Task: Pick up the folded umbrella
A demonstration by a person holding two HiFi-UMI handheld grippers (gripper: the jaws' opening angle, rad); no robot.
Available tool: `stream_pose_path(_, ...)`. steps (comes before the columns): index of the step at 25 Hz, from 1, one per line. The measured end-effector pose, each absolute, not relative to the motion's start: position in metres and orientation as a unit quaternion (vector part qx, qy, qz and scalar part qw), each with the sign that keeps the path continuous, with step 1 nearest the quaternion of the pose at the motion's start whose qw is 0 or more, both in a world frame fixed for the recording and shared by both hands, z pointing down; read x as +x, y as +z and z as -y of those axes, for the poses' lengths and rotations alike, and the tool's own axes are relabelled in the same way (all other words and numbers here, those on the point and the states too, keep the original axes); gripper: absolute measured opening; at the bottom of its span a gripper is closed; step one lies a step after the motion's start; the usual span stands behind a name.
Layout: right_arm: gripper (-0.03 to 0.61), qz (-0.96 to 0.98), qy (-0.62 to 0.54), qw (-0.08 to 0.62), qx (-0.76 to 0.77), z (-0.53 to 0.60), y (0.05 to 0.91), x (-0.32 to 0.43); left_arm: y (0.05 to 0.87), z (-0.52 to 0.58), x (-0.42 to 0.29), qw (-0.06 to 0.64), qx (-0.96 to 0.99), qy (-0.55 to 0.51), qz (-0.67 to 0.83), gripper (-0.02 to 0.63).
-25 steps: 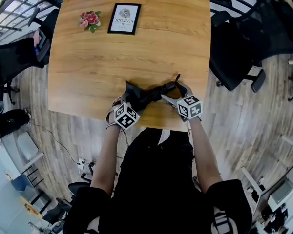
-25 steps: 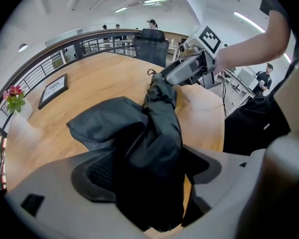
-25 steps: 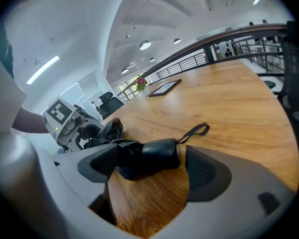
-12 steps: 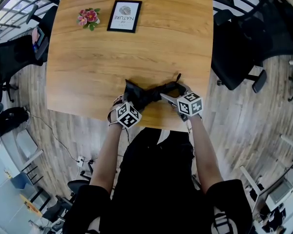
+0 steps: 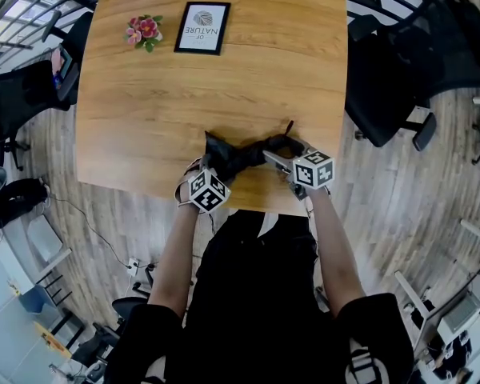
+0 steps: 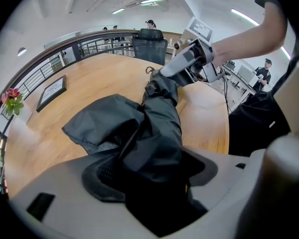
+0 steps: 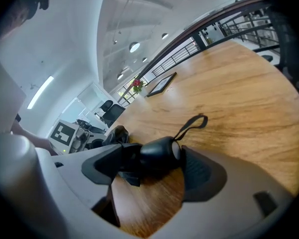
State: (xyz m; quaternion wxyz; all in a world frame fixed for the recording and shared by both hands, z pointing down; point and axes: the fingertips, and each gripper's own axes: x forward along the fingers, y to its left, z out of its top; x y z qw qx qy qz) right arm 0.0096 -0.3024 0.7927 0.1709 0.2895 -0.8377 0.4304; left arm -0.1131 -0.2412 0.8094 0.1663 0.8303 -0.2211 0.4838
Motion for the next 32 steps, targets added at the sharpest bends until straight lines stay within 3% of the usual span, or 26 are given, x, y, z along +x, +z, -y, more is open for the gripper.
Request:
stream_pose_path(13,0.364,0.850,0.405,0.133,0.309,0.314,0.753,0.004,0.791,0.242,-0.120,0.148,0.833,0.476,0.238,0.334)
stream_pose_path(32,0.356,0.887,0.320,0.099,0.318,0.338,0.664,-0.020,0.707,0.280,-0.145,0.062,0.839,0.468,0.270,0.334)
